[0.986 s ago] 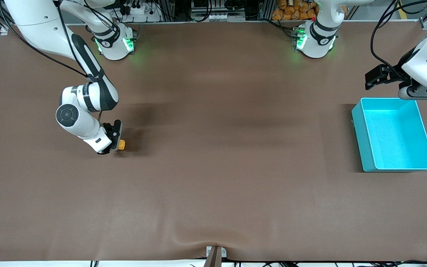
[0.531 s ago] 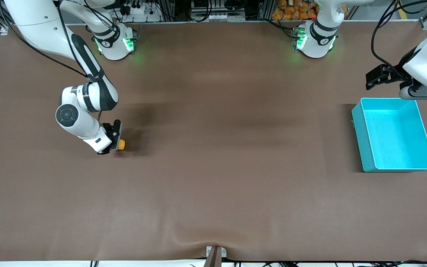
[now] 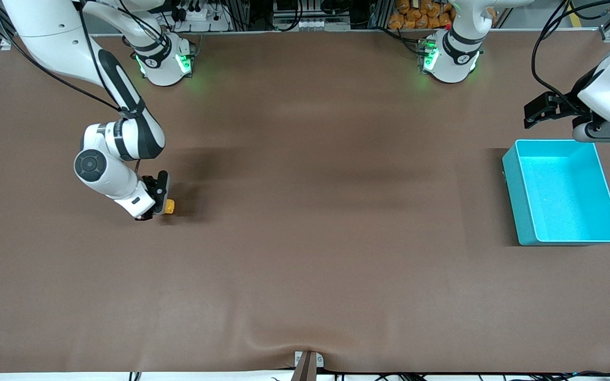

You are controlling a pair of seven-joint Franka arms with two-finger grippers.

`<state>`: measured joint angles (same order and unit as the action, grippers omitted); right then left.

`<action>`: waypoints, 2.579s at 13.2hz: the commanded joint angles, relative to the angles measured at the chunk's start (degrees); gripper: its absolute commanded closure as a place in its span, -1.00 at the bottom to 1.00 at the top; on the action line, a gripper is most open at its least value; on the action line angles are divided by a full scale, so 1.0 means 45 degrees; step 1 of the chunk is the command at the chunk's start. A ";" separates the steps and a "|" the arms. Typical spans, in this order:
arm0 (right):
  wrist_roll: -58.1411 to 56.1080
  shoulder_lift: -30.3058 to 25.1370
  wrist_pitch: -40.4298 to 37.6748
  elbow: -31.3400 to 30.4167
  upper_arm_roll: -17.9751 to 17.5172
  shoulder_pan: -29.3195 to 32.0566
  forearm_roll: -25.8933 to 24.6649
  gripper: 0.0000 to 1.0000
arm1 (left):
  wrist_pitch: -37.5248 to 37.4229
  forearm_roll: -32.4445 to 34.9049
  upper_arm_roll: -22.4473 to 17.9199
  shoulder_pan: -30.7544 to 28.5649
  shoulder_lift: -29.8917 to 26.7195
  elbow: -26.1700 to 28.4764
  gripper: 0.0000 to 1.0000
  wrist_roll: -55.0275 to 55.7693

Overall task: Wind and store yellow beetle car
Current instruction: 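Drag the car backward along the table with the right gripper to wind it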

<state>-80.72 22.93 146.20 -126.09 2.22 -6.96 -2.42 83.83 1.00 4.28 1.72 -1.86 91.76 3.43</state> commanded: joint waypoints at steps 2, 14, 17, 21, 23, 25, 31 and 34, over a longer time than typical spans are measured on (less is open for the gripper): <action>-0.0734 0.0530 0.0344 -0.0028 0.0034 0.0394 -0.0146 0.49 | -0.0015 -0.0144 0.0007 -0.0030 0.0081 -0.0234 -1.00 -0.0002; -0.2003 0.1135 0.0676 0.0284 0.0425 0.1331 -0.0127 0.49 | 0.0004 -0.0144 0.0026 0.0029 0.0100 -0.0234 -1.00 0.0174; -0.2141 0.1195 0.0676 0.0324 0.0425 0.1488 -0.0127 0.49 | 0.0082 -0.0066 0.0026 -0.0010 0.0100 -0.0215 -1.00 0.0174; -0.2511 0.1214 0.0676 0.0402 0.0425 0.1780 -0.0127 0.49 | 0.0082 -0.0066 -0.0013 -0.0049 0.0081 -0.0214 -1.00 0.0155; -0.2725 0.1389 0.0676 0.0577 0.0425 0.1976 -0.0127 0.49 | 0.0082 -0.0047 -0.0032 -0.0049 0.0061 -0.0214 -1.00 0.0155; -0.3174 0.1565 0.0676 0.0830 0.0425 0.2230 -0.0127 0.49 | 0.0082 -0.0066 -0.0032 -0.0089 0.0061 -0.0214 -1.00 0.0155; -0.3528 0.1663 0.0637 0.0988 0.0425 0.2757 -0.0107 0.49 | 0.0082 -0.0066 -0.0052 -0.0167 0.0081 -0.0253 -1.00 0.0174; -0.3644 0.1858 0.0676 0.1046 0.0425 0.3108 -0.0107 0.49 | 0.0082 -0.0066 -0.0052 -0.0186 0.0100 -0.0254 -1.00 0.0174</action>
<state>-95.55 24.32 146.07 -124.10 4.48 4.55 -2.42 84.20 1.00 3.87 1.29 -1.85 91.65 3.43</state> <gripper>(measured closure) 0.564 0.000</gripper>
